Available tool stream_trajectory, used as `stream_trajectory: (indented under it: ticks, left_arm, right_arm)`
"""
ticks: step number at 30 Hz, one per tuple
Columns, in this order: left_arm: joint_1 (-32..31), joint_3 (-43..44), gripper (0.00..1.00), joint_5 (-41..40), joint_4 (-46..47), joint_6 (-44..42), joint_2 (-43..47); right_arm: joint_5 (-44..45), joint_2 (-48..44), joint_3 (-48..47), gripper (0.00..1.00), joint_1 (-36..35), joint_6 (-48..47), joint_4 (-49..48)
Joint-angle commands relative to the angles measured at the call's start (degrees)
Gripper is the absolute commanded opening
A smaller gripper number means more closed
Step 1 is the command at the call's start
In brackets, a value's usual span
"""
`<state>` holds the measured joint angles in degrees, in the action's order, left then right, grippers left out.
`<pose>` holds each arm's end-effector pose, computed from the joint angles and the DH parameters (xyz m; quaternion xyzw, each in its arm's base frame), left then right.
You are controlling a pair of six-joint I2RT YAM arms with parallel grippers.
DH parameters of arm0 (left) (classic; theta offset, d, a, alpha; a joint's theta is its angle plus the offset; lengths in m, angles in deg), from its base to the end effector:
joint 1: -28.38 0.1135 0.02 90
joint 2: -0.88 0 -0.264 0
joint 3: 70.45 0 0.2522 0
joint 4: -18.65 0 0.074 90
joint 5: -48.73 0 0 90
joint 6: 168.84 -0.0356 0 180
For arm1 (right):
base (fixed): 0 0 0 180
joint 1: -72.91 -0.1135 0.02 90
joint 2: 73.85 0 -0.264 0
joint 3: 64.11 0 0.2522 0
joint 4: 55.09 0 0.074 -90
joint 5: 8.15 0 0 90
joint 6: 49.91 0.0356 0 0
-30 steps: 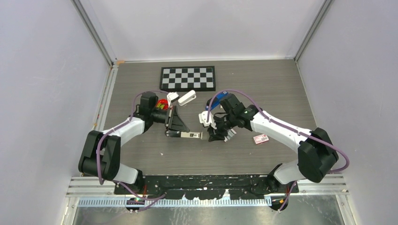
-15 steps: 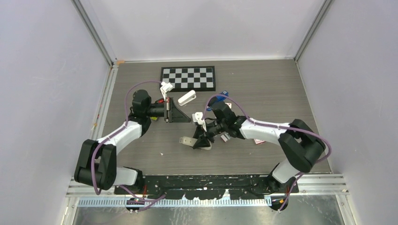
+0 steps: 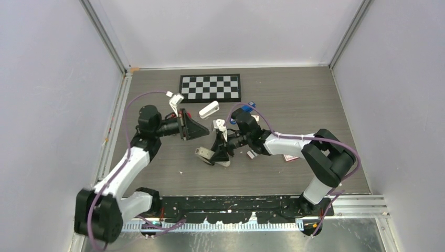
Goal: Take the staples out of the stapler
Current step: Place the stapler at the center of the board.
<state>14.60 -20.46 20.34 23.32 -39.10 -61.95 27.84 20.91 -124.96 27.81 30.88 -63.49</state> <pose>0.2211 -0.0865 0.2794 0.1810 0.7078 -0.5988 0.3280 0.2174 0.2590 0.1950 -0.5595 0.5599 0.5118 0.3339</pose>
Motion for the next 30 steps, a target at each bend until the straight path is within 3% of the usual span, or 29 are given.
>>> stream_trajectory:
  ticks: [1,3,5,10,16,24,30]
  left_arm:
    - [0.56,1.53,0.49,-13.61,-14.7,-14.7,14.57]
    - [0.6,-1.56,0.7,-19.95,-13.44,-14.7,21.74]
    - [0.6,-5.99,0.85,-24.53,-10.17,-12.85,28.5]
    - [0.69,-14.9,0.9,-28.32,-5.58,-9.0,40.2]
    - [0.69,-17.04,0.91,-29.6,0.95,-6.38,39.18]
    - [0.69,-20.66,0.91,-21.37,34.57,6.49,21.12]
    - [0.67,-19.66,0.92,-19.55,37.92,9.55,16.08]
  right_arm:
    - [-3.19,-2.22,-1.34,0.01,1.27,12.56,-14.2]
    - [-3.63,-1.85,-0.53,0.01,2.36,19.27,-20.6]
    - [-4.21,-0.97,0.71,0.01,3.7,27.28,-29.51]
    - [-5.66,3.14,1.89,0.01,9.16,52.57,-59.39]
    - [-6.31,1.36,2.19,0.01,12.88,58.93,-60.23]
    - [-7.14,-3.26,2.39,0.01,13.32,64.73,-60.2]
    - [-6.44,-7.56,1.54,0.01,13.32,68.77,-60.11]
